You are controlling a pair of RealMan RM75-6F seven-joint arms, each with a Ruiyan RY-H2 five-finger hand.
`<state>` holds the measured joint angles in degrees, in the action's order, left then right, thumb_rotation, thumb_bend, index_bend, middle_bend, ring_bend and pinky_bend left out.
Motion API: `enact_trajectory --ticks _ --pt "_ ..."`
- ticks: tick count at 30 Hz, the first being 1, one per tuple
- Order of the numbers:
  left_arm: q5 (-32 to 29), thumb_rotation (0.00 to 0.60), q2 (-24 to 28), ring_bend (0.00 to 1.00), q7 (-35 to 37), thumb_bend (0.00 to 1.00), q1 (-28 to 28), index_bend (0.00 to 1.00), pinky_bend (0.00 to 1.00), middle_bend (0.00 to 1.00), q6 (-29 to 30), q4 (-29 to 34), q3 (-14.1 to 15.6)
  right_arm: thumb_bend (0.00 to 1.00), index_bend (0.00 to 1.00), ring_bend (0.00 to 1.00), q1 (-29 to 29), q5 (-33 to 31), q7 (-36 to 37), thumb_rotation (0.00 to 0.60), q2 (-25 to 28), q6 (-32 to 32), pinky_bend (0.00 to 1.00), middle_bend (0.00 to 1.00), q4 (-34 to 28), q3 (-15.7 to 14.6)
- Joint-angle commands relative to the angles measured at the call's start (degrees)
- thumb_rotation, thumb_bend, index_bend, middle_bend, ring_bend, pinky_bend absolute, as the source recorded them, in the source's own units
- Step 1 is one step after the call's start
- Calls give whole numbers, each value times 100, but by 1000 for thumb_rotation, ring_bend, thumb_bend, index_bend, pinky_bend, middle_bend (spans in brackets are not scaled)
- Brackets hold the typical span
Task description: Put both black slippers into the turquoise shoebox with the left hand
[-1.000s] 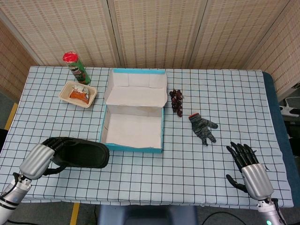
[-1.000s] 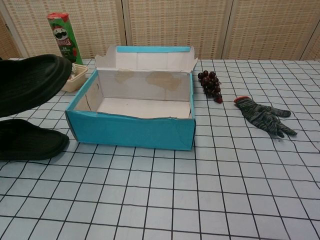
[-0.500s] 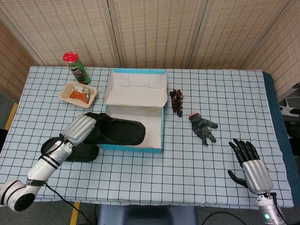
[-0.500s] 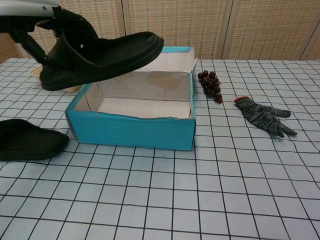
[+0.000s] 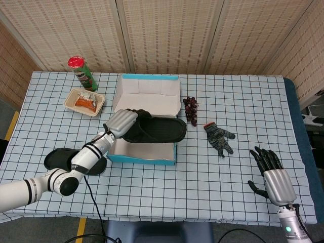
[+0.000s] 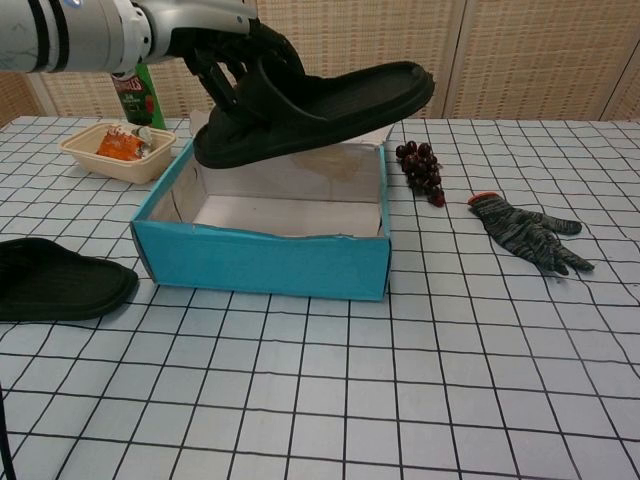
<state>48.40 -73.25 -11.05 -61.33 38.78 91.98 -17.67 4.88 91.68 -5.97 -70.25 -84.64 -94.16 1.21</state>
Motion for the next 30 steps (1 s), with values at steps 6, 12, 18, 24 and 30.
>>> enact_trajectory --ticks 6,12,18,24,30 --pt "-301 600 -618 518 -32 566 -357 519 600 647 -175 -861 207 161 0 0 30 -13 43 600 18 73 0 0 3 -28" --pt "-442 600 -951 541 -343 567 -492 534 610 673 -62 -1399 464 161 0 0 22 3 79 600 40 40 0 0 -13 -38" --pt "-622 600 -1245 542 -592 566 -567 535 606 673 -169 -1841 736 161 0 0 25 18 100 600 67 45 0 0 -28 -60" --pt "-579 600 -1538 542 -675 566 -582 539 603 678 -187 -2223 862 161 0 0 8 77 129 600 109 11 0 0 -60 -100" --pt "-490 600 -1783 557 -892 567 -596 559 614 699 -107 -2598 978 161 0 0 14 96 142 600 128 35 0 0 -73 -126"
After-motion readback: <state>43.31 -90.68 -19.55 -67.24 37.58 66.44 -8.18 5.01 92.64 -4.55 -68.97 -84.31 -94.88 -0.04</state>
